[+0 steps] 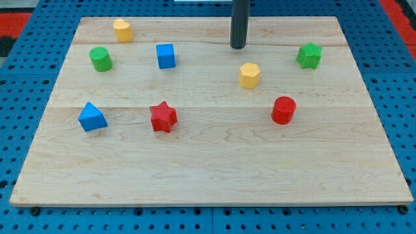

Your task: Push the yellow hexagon to the bottom of the green star

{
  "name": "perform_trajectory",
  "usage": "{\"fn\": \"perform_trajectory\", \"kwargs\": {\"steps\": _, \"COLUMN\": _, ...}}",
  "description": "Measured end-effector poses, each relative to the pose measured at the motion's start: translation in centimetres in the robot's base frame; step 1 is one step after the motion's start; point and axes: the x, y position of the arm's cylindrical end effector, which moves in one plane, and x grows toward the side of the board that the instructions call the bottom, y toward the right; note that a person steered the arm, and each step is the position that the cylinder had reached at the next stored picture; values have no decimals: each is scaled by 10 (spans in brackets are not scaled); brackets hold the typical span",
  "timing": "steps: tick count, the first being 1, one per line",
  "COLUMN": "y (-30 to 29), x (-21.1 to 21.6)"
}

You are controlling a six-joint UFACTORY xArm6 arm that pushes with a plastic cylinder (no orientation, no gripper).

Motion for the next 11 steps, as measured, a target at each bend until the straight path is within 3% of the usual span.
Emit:
{"fn": "perform_trajectory", "kwargs": {"steps": 3, "y": 1, "x": 75}}
{"fn": "perform_trajectory", "kwargs": {"steps": 6, "y": -2, "x": 114}}
{"fn": "perform_trajectory", "kwargs": {"steps": 9, "y": 84, "x": 111}}
{"fn": "perform_trajectory", "kwargs": {"steps": 10, "y": 59, "x": 106}}
{"fn": "perform_trajectory", "kwargs": {"steps": 11, "y": 71, "x": 59}}
